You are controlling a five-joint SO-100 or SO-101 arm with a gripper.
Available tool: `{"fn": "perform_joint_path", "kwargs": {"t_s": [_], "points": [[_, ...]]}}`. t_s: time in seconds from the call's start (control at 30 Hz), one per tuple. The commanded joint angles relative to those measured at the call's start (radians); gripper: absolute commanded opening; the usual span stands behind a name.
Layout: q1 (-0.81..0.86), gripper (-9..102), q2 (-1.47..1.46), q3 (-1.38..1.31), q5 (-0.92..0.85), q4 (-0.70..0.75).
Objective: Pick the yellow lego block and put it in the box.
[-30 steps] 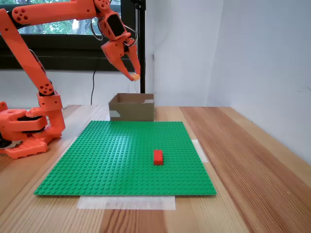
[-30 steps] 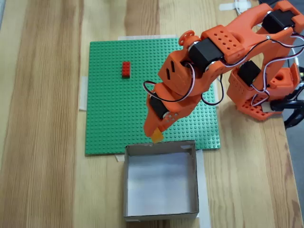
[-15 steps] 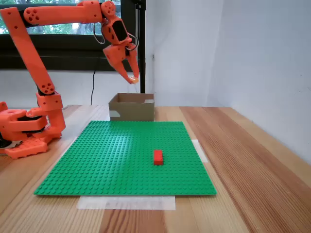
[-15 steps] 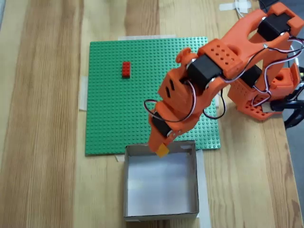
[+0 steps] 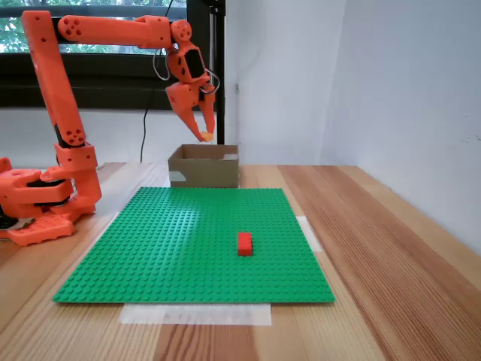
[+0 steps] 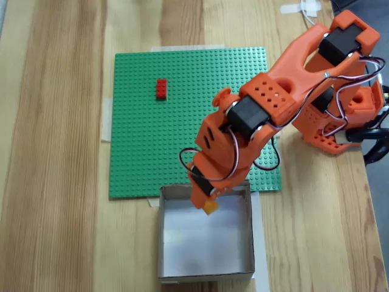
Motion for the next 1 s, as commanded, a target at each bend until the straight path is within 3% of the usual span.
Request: {"fn": "perform_joint_path", "kwargs": {"t_s": [0.0,0.97], "points": [[-0.012,2,-0.011,-0.035,-0.005,0.002],[-0.057,2,-0.181,-0.026,-0.038,-0.031]]}}
